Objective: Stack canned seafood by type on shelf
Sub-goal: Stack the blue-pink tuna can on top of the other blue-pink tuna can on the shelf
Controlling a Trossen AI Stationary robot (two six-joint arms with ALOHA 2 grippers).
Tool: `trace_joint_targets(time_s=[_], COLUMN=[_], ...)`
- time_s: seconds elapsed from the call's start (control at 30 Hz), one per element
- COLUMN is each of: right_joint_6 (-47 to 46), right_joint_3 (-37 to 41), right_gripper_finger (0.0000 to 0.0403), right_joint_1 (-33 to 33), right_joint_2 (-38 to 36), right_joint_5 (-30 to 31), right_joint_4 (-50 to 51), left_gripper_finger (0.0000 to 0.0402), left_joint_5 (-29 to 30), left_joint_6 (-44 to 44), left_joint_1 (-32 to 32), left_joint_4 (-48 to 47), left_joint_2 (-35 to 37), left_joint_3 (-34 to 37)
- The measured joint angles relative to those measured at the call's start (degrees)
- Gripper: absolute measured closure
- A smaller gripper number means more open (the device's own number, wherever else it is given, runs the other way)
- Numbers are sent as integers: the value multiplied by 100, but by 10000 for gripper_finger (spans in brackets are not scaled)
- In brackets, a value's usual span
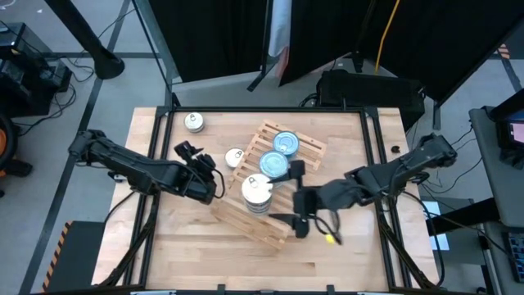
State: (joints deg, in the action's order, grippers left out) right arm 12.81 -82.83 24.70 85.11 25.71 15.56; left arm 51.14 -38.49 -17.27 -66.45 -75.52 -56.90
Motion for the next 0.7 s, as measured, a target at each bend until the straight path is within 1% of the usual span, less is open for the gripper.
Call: trace_joint_targets(time_s=[0.07,0.13,0.2,0.27,0.4,0.47,0.57,0.6,0.7], right_joint_6=[-57,-149,-305,-629,-1459,-1847,-1978,-2003,-2095], right_joint_3=[0,-1,0,-2,0,0,15,17,15], right_gripper_finger=[7,7,7,7,7,7,7,7,7], right_joint_1=[172,385,622,876,1306,1491,1680,1737,1872], right_joint_2=[-146,-300,-437,-535,-577,-533,-444,-433,-440], right_joint_5=[107,389,680,857,890,896,1000,1121,1531], right_joint_4=[-41,-43,-30,96,568,780,868,895,887], left_gripper_finger=[101,102,112,129,175,201,246,262,311], left_joint_5=[10,25,43,49,-3,221,302,258,-121], left_joint_6=[10,13,62,243,823,1060,1417,1542,1789], left_joint_1=[-1,-1,-1,2,132,277,575,679,959], left_joint_4=[2,18,131,474,1415,1719,2199,2324,2865], left_joint_2=[90,187,256,324,470,502,540,540,605], left_joint_3=[0,0,0,42,384,572,842,944,1306])
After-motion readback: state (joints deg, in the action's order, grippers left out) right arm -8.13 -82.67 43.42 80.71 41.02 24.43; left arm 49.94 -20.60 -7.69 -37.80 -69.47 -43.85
